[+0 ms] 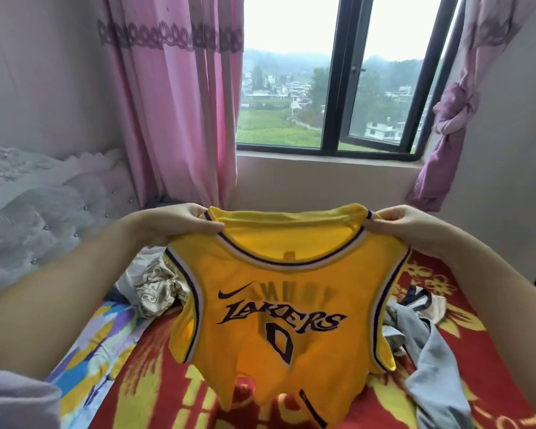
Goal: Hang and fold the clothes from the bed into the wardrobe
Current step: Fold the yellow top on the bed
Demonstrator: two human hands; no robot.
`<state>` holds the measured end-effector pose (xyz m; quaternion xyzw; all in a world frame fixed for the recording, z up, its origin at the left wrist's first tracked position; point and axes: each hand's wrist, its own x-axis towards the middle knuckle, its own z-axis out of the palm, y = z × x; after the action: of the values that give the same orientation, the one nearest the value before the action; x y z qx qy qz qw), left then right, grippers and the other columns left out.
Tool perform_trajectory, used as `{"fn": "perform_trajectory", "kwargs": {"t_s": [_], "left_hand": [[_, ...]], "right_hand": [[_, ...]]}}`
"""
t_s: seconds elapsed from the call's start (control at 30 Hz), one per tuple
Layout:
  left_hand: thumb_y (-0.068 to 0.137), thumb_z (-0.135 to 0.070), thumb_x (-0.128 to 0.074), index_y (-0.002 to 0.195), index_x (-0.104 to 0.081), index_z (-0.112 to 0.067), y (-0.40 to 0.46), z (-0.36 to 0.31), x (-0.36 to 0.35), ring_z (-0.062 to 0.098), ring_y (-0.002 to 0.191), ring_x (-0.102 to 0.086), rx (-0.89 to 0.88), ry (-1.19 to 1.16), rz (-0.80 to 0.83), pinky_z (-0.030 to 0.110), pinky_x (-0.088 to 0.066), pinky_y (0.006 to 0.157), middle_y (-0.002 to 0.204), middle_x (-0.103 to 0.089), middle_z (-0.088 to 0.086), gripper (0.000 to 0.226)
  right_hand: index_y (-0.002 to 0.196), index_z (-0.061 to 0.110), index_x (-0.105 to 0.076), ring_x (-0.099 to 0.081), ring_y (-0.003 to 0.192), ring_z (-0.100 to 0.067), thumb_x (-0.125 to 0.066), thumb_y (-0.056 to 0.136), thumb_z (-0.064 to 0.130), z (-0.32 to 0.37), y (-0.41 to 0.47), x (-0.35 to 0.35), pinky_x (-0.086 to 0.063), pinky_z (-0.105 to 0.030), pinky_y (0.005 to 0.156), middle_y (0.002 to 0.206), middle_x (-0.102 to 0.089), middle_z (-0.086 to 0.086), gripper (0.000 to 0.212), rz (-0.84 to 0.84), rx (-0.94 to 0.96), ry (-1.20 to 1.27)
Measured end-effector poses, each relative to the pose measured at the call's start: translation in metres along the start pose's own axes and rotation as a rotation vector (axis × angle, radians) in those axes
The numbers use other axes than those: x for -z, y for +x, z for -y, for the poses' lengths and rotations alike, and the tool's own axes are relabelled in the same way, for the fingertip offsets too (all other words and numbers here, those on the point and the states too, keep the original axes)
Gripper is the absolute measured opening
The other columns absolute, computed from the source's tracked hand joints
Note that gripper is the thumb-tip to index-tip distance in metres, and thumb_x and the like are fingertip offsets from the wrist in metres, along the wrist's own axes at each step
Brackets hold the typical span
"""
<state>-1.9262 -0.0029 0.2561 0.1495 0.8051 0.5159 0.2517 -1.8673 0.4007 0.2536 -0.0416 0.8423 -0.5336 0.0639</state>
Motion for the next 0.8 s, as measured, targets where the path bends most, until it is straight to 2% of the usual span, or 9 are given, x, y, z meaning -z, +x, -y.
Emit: {"fn": "perform_trajectory", "kwargs": {"t_s": [0.07, 0.13, 0.23, 0.33, 0.43, 0.53, 0.63, 0.73, 0.8], "left_hand": [[0.067, -0.036, -0.082, 0.107, -0.063, -0.001, 0.005, -0.005, -0.016, 0.022, 0.074, -0.071, 0.020, -0.154, -0.081, 0.030, -0.059, 0.063, 0.088, -0.072, 0.014, 0.056], [0.087, -0.022, -0.065, 0.105, -0.058, -0.001, 0.012, -0.019, -0.041, 0.016, 0.059, -0.067, 0.030, -0.320, -0.142, 0.027, -0.058, 0.055, 0.074, -0.069, 0.010, 0.028], [0.097, -0.013, -0.052, 0.090, -0.057, -0.007, 0.022, -0.044, -0.084, 0.013, 0.050, -0.062, 0.007, -0.430, -0.108, 0.027, -0.057, 0.052, 0.065, -0.063, 0.005, 0.010], [0.098, -0.015, -0.049, 0.083, -0.056, -0.009, 0.027, -0.063, -0.114, 0.010, 0.043, -0.058, -0.033, -0.529, -0.090, 0.027, -0.057, 0.053, 0.057, -0.060, 0.003, 0.017], [0.099, -0.013, -0.046, 0.091, -0.059, -0.007, 0.028, -0.072, -0.116, 0.015, 0.052, -0.065, -0.061, -0.684, -0.079, 0.028, -0.059, 0.055, 0.061, -0.063, 0.005, 0.017], [0.095, -0.007, -0.045, 0.083, -0.060, -0.006, 0.024, -0.075, -0.109, 0.025, 0.070, -0.070, -0.074, -0.766, -0.034, 0.035, -0.059, 0.069, 0.075, -0.067, 0.013, 0.019], [0.086, -0.017, -0.062, 0.100, -0.062, -0.012, 0.021, -0.072, -0.107, 0.023, 0.098, -0.064, -0.223, -0.287, -0.183, 0.033, -0.055, 0.082, 0.101, -0.068, 0.009, 0.015], [0.078, -0.034, -0.075, 0.145, -0.028, -0.025, 0.023, -0.063, -0.095, 0.023, 0.134, -0.033, -0.444, 0.571, -0.486, 0.042, -0.033, 0.107, 0.144, -0.037, 0.007, 0.082], [0.075, -0.043, -0.076, 0.148, -0.023, -0.030, 0.024, -0.061, -0.089, 0.017, 0.144, -0.007, -0.454, 0.847, -0.411, 0.052, -0.012, 0.117, 0.157, -0.014, 0.000, 0.091]], "right_hand": [[0.099, -0.003, -0.070, -0.064, 0.058, -0.010, -0.073, 0.082, 0.037, 0.003, 0.011, -0.020, -0.054, -0.020, 0.054, 0.079, -0.070, -0.012, 0.044, -0.231, 0.085, 0.009], [0.100, -0.010, -0.066, -0.059, 0.057, -0.015, -0.060, 0.094, 0.030, 0.011, 0.021, -0.044, -0.049, -0.023, 0.052, 0.074, -0.064, -0.011, 0.041, -0.337, 0.148, 0.007], [0.094, -0.014, -0.061, -0.054, 0.064, -0.023, -0.052, 0.098, 0.036, 0.033, 0.028, -0.085, -0.045, -0.034, 0.059, 0.073, -0.061, -0.014, 0.051, -0.289, 0.241, -0.004], [0.082, 0.011, -0.062, -0.053, 0.066, -0.014, -0.044, 0.100, 0.041, 0.054, 0.028, -0.114, -0.041, -0.032, 0.067, 0.073, -0.061, 0.001, 0.039, -0.214, 0.362, -0.091], [0.103, 0.031, -0.064, -0.062, 0.089, -0.009, -0.048, 0.097, 0.043, 0.061, 0.025, -0.115, -0.048, -0.027, 0.081, 0.098, -0.067, 0.005, 0.021, -0.119, 0.419, -0.261], [0.130, 0.022, -0.049, -0.060, 0.098, -0.013, -0.066, 0.089, 0.027, 0.056, 0.022, -0.107, -0.049, -0.029, 0.088, 0.113, -0.062, 0.002, 0.045, -0.030, 0.402, -0.458], [0.127, 0.017, -0.053, -0.060, 0.095, -0.015, -0.060, 0.090, 0.008, 0.052, 0.021, -0.098, -0.049, -0.027, 0.084, 0.108, -0.063, 0.000, 0.039, -0.116, 0.409, -0.397], [0.118, 0.016, -0.062, -0.064, 0.095, -0.016, -0.051, 0.095, 0.000, 0.051, 0.014, -0.084, -0.051, -0.023, 0.083, 0.106, -0.068, -0.001, 0.030, -0.055, 0.422, -0.282], [0.120, 0.014, -0.064, -0.065, 0.101, -0.018, -0.049, 0.096, -0.001, 0.052, 0.007, -0.079, -0.052, -0.028, 0.088, 0.109, -0.069, -0.005, 0.032, 0.049, 0.442, -0.248]]}}
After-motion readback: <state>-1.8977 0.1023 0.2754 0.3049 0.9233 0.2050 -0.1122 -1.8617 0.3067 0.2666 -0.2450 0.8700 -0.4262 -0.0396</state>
